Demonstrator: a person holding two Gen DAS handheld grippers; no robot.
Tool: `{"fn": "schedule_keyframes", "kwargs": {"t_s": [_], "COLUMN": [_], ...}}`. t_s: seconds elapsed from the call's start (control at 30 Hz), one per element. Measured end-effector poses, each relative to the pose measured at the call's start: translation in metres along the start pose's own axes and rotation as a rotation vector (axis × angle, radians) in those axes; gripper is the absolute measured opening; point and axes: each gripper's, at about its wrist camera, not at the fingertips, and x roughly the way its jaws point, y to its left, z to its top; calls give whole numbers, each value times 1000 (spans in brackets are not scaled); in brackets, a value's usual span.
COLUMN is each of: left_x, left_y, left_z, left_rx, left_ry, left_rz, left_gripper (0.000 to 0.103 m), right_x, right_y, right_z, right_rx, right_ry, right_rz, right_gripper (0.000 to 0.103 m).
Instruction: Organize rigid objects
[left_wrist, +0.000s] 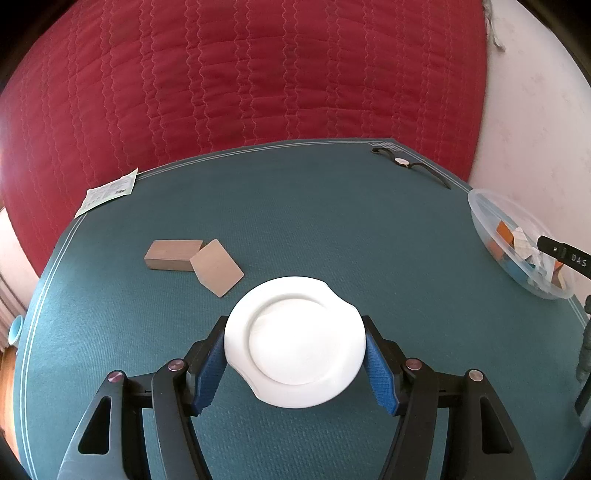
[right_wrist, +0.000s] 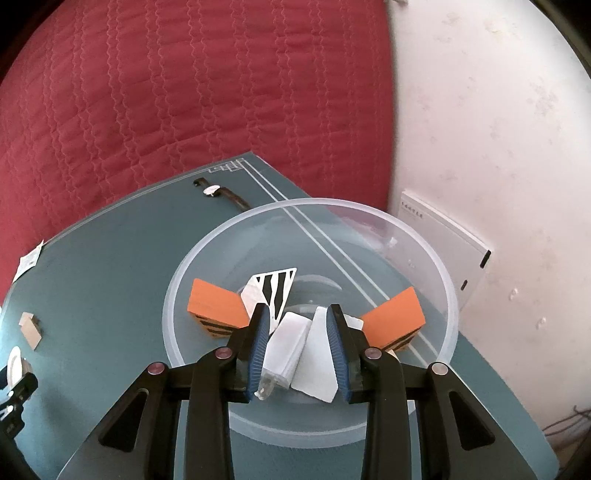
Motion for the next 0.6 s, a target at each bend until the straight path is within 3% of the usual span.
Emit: {"fn": "schedule_keyframes", "kwargs": {"t_s": [0.6], "left_x": [-12], "left_y": [13], "left_z": [-1], "left_rx": [-62], "left_ry": [-4], "left_rz": [7], "left_gripper": [70], "right_x": [-31], "right_y": [-8], "right_z": [1], "right_rx": [-62], "right_ry": [-89], "right_rz": [16], "right_gripper": [33]}}
